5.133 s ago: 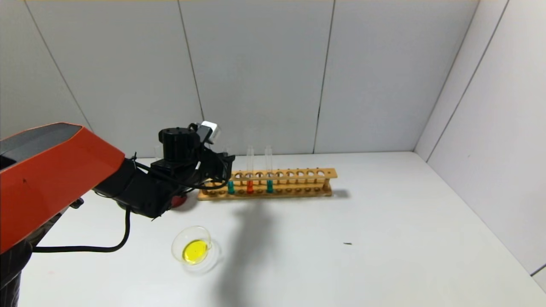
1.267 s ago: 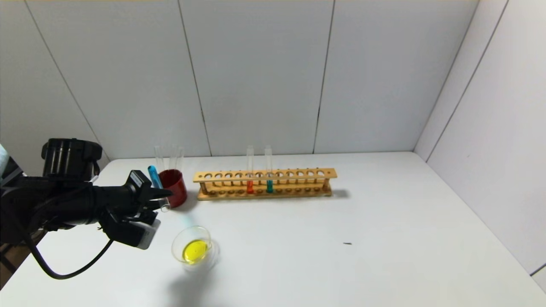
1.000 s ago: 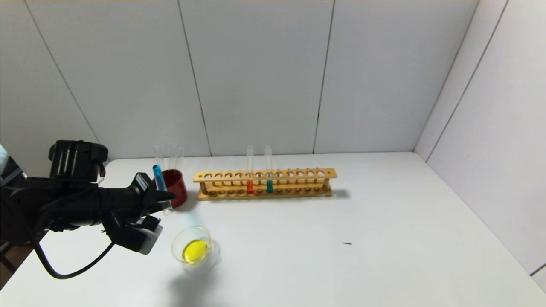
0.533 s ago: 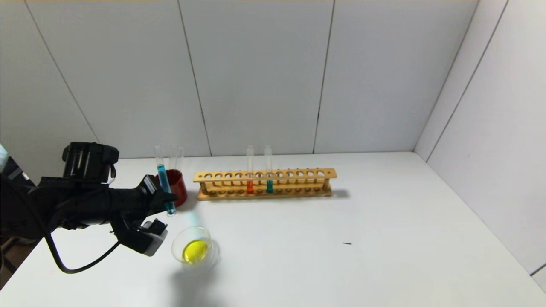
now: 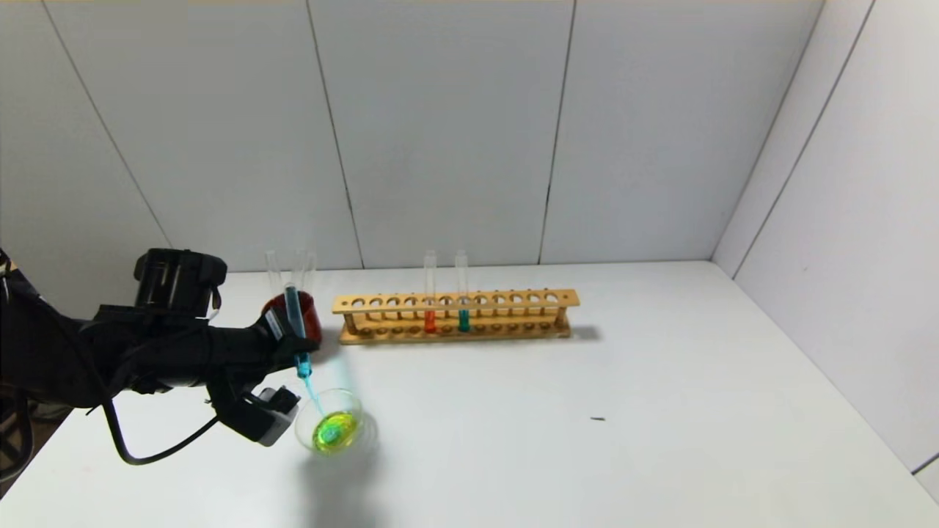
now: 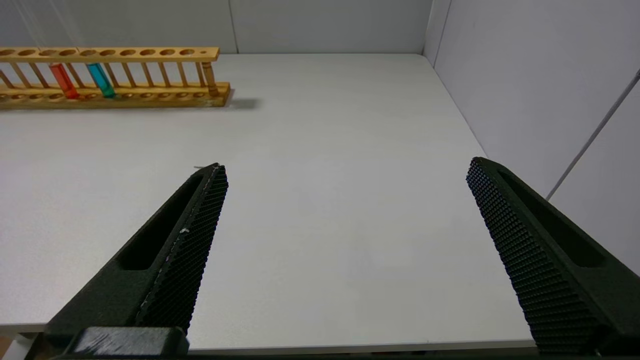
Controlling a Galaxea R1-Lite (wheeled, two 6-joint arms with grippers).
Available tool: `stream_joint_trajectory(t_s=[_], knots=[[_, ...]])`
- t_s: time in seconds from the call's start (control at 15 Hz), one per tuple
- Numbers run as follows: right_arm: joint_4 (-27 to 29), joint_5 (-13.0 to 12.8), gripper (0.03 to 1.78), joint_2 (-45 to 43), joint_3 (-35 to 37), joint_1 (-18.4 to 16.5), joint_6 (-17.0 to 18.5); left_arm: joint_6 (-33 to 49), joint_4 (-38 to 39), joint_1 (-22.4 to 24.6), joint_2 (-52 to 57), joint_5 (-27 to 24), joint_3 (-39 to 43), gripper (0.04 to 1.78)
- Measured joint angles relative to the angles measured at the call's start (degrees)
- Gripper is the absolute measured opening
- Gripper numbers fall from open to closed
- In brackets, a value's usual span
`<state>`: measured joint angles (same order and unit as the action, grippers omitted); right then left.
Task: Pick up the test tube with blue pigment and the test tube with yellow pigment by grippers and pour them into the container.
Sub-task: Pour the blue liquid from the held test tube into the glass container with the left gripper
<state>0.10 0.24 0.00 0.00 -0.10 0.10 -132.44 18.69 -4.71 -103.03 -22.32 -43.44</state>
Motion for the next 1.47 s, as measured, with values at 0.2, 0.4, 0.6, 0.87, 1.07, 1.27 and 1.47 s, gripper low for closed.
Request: stream_joint_trajectory(t_s=[0.2,0.4,0.6,0.87,1.07,1.27,1.47], knots=[[0.0,-0.02,1.75,0.0,0.0,0.0,0.01,-0.69,0.0,-0.78,-1.18,1.46,-1.11,0.31],[0.0,0.0,1.75,0.0,0.0,0.0,0.0,-2.79,-0.01,-1.3,-1.54,2.36,-1.73,0.31],[0.0,0.0,1.75,0.0,0.0,0.0,0.0,-4.88,2.1,-2.4,-1.34,2.45,-1.95,0.31],[0.0,0.0,1.75,0.0,0.0,0.0,0.0,-5.81,2.8,-2.86,-0.41,3.33,-1.52,0.31],[0.0,0.0,1.75,0.0,0.0,0.0,0.01,-6.73,2.8,-3.19,1.05,3.34,-0.69,0.31],[0.0,-0.02,1.75,0.0,0.0,0.0,0.0,-7.73,2.8,-3.32,2.13,3.41,-0.24,0.31],[0.0,-0.02,1.75,0.0,0.0,0.0,0.0,-9.26,2.86,-3.32,2.71,3.5,-0.13,0.31]])
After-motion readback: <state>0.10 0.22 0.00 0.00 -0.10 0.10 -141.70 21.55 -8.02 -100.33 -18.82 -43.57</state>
